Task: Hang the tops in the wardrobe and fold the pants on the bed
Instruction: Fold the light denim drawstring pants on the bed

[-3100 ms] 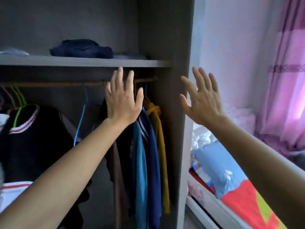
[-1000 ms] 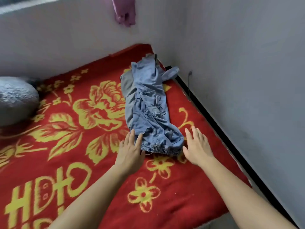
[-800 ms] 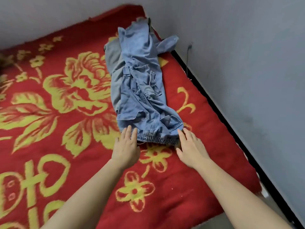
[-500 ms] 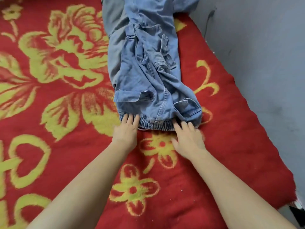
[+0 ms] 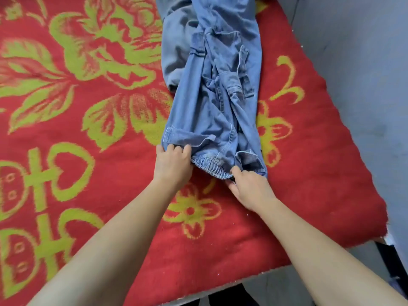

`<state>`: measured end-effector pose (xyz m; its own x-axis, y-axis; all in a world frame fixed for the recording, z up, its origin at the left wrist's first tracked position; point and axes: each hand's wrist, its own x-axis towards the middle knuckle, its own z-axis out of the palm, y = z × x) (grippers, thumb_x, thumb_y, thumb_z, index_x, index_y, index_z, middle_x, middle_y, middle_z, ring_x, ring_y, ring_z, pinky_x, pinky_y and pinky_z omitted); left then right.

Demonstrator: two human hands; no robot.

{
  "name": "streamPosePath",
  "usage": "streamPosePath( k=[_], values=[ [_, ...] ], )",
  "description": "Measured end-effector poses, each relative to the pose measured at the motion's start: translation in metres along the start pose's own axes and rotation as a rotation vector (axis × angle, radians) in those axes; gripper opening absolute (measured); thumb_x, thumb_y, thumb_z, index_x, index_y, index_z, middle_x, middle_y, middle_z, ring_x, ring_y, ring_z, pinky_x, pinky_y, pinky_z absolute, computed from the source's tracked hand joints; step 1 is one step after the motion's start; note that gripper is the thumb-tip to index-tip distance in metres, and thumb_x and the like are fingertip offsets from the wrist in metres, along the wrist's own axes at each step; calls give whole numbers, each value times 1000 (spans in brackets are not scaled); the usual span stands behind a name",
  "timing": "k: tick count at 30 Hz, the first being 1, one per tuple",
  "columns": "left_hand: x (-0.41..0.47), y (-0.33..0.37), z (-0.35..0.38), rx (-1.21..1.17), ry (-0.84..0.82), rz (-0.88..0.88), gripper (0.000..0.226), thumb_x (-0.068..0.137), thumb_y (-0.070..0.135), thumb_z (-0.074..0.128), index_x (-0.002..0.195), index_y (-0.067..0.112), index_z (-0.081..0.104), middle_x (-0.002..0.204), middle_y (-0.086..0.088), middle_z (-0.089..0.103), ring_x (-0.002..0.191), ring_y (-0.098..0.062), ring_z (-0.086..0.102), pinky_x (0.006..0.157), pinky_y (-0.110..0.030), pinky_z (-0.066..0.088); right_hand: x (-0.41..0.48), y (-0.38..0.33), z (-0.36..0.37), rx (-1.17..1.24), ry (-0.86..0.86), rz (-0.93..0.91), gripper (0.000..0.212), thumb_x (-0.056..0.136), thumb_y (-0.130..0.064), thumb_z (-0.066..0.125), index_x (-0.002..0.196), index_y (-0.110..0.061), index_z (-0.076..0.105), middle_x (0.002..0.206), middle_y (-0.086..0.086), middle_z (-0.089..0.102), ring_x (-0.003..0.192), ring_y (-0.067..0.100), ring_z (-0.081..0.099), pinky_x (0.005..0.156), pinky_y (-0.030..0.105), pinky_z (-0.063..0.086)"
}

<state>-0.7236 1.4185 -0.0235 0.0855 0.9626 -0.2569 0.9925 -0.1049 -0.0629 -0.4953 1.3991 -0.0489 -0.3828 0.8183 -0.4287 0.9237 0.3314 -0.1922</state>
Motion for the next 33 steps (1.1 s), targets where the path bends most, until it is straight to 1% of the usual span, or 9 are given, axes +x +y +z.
streamPosePath(
  k=[5, 10, 13, 15, 18, 21, 24, 26, 33],
  values=[
    [-98, -7, -26, 123, -200, 107, 34, 80, 45, 60, 99, 18, 53, 87, -5, 69, 85, -29, 61, 83, -45, 36, -64, -23, -16, -98, -292, -121, 45, 90, -44, 61, 120, -16, 44, 110, 8, 68, 104, 31, 65, 69, 35, 36],
    [-158, -24, -98, 289, -249, 91, 40, 71, 3, 63, 105, 19, 49, 87, -1, 69, 89, -26, 64, 82, -39, 36, -102, -42, -83, -108, -259, -88, 35, 91, -32, 54, 124, -22, 46, 119, 8, 65, 111, 31, 62, 83, 37, 48],
    [-170, -42, -155, 330, -169, 29, 40, 76, 5, 59, 111, 20, 46, 95, -1, 70, 94, -26, 65, 78, -37, 32, -110, -59, -157, -180, -74, -91, 35, 90, -22, 52, 125, -22, 48, 119, 8, 66, 110, 31, 63, 82, 38, 49],
    [-175, -56, -202, 297, -51, -4, 38, 80, 26, 66, 112, 20, 46, 92, -1, 71, 91, -26, 66, 77, -35, 37, -119, -73, -213, -261, 53, -71, 37, 89, -14, 49, 126, -20, 44, 114, 8, 67, 105, 31, 65, 77, 38, 49],
    [-196, -84, -279, 265, 82, -23, 80, 67, 61, 75, 124, 16, 41, 99, -1, 70, 92, -28, 66, 70, -34, 40, -147, -101, -297, -363, 255, -24, 46, 89, -7, 47, 133, -20, 38, 114, 7, 65, 103, 31, 67, 71, 36, 44],
    [-242, -121, -358, 202, 246, -27, 86, 68, 70, 70, 124, 13, 38, 92, -4, 69, 84, -30, 66, 60, -33, 40, -191, -141, -368, -428, 514, -20, 40, 91, -10, 47, 130, -19, 45, 108, 8, 63, 96, 31, 66, 62, 36, 40],
    [-300, -168, -425, 116, 428, -82, 77, 74, 69, 62, 115, 9, 39, 82, -10, 70, 74, -36, 68, 56, -35, 39, -238, -194, -429, -504, 738, -61, 31, 83, -8, 63, 110, -17, 53, 79, 10, 63, 68, 32, 67, 48, 36, 48],
    [-338, -199, -466, 131, 530, -97, 70, 79, 62, 60, 114, 7, 35, 83, -14, 70, 75, -38, 69, 58, -38, 40, -271, -230, -465, -586, 850, -85, 36, 78, -10, 71, 103, -19, 46, 69, 8, 57, 54, 28, 62, 39, 30, 39],
    [-457, -266, -582, 261, 788, -126, 65, 89, 42, 59, 130, 2, 28, 82, -11, 58, 64, -31, 55, 58, -37, 45, -369, -335, -549, -661, 1142, -201, 33, 90, -2, 56, 120, -13, 47, 94, 12, 54, 62, 31, 60, 44, 32, 34]
  ],
)
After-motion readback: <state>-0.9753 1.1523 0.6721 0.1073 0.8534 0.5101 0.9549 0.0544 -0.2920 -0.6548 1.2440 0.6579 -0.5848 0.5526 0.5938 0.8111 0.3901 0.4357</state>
